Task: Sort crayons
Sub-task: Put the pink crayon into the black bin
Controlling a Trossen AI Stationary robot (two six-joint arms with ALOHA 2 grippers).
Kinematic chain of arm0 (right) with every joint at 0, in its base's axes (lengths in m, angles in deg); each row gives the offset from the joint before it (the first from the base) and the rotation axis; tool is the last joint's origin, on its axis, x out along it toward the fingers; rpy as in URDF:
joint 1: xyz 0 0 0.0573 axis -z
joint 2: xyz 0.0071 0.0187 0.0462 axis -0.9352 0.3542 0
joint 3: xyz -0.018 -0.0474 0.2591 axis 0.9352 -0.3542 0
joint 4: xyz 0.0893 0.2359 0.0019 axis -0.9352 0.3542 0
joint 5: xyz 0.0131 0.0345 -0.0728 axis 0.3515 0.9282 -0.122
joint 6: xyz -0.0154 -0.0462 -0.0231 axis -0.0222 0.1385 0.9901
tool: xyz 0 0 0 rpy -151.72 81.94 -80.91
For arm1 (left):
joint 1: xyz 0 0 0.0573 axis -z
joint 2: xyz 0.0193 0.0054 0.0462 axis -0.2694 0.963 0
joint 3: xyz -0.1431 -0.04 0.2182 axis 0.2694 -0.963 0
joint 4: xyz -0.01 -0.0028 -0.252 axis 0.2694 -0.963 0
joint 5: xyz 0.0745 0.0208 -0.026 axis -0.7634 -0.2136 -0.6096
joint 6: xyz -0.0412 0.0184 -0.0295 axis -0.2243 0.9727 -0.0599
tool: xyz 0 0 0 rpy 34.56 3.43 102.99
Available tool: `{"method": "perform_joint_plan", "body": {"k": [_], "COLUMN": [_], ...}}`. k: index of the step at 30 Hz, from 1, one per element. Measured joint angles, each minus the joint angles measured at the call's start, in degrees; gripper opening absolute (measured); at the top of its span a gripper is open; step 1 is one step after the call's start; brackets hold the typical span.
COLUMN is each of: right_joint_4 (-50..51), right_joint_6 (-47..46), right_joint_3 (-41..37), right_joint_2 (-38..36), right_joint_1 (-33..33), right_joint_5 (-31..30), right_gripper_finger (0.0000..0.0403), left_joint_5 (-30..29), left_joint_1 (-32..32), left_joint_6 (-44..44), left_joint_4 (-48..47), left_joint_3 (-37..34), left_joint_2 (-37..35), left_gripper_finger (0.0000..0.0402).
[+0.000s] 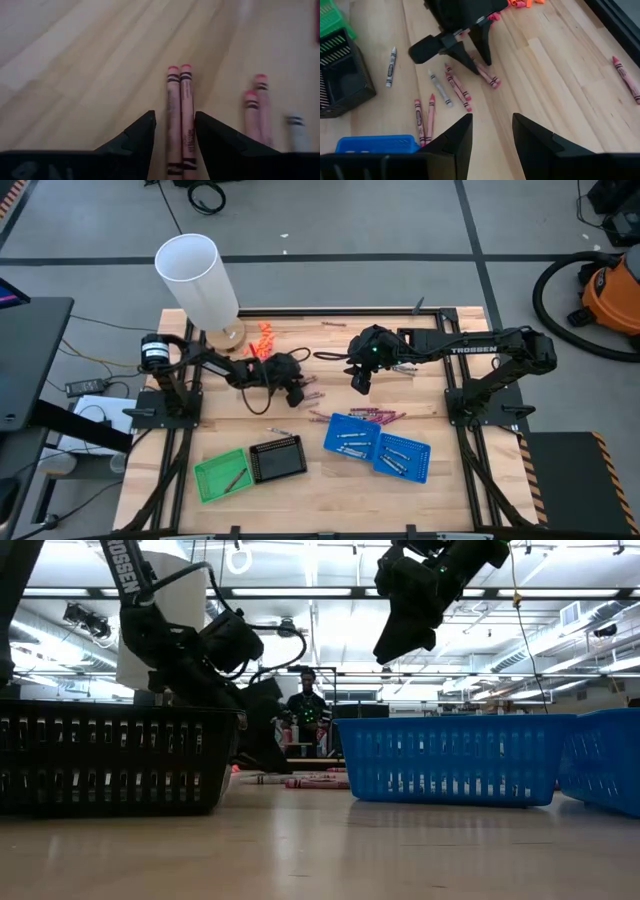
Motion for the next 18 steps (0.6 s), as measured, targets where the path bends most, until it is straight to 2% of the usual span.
{"method": "perform_joint_plan", "body": {"k": [7, 14, 18], "right_joint_4": [-0.01, -0.03, -0.03], "right_joint_6": [-0.30, -0.49, -0.49], "right_joint_3": [0.00, 0.00, 0.00], "right_joint_2": [0.00, 0.00, 0.00], "right_joint_1": [0.00, -0.13, -0.15], "right_joint_5": [0.02, 0.03, 0.04], "right_gripper_finger": [0.0146, 0.0146, 0.0147], "left_joint_5": [1.77, 0.60, 1.90], "left_joint_1": [-1.13, 0.29, 0.67], "left_joint_6": [0.91, 1.44, -0.38], "left_joint_4": [-2.34, -3.46, -1.78], "left_joint_3": [0.12, 0.07, -0.12], "left_joint_2": [-0.11, -0.11, -0.10], "left_gripper_finger": [0.0143, 0.0070, 0.0043]}}
